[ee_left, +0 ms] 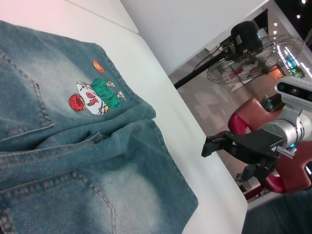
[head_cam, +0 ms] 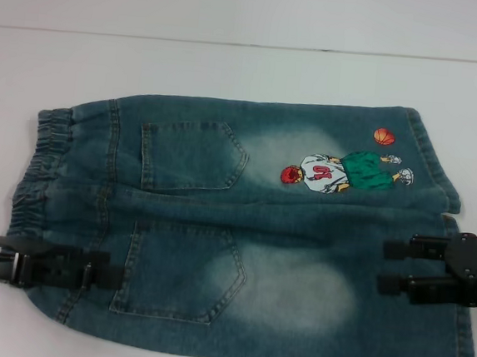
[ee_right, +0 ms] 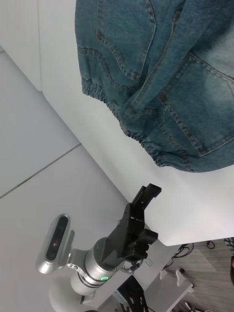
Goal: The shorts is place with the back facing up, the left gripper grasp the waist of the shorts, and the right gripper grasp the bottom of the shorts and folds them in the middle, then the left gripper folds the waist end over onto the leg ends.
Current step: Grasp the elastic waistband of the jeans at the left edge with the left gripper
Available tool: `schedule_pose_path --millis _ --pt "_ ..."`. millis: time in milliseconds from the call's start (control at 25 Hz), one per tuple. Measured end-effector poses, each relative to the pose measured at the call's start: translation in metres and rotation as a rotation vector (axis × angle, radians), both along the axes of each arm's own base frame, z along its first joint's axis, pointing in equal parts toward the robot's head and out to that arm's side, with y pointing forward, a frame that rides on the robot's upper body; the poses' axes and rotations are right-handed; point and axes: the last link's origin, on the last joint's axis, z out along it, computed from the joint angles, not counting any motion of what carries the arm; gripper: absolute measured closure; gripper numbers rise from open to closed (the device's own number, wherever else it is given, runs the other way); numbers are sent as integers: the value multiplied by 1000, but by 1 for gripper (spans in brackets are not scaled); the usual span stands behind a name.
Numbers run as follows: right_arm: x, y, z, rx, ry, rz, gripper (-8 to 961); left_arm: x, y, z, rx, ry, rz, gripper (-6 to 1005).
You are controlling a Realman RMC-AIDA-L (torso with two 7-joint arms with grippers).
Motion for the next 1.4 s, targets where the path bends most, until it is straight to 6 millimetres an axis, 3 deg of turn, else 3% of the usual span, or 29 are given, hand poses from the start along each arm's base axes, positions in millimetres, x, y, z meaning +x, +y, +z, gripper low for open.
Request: schedule_pose_path --millis 560,880,1160,1400 --pt "1 1 0 6 -5 -3 103 -2 2 7 -3 22 35 78" --pt "0 3 0 11 -8 1 103 -11 19 41 -24 203 287 78" --pt "-3 6 0 12 -19 21 103 -24 33 42 -80 380 501 79" --pt "-5 8 0 13 -25 35 103 -28 42 46 -67 453 568 78"
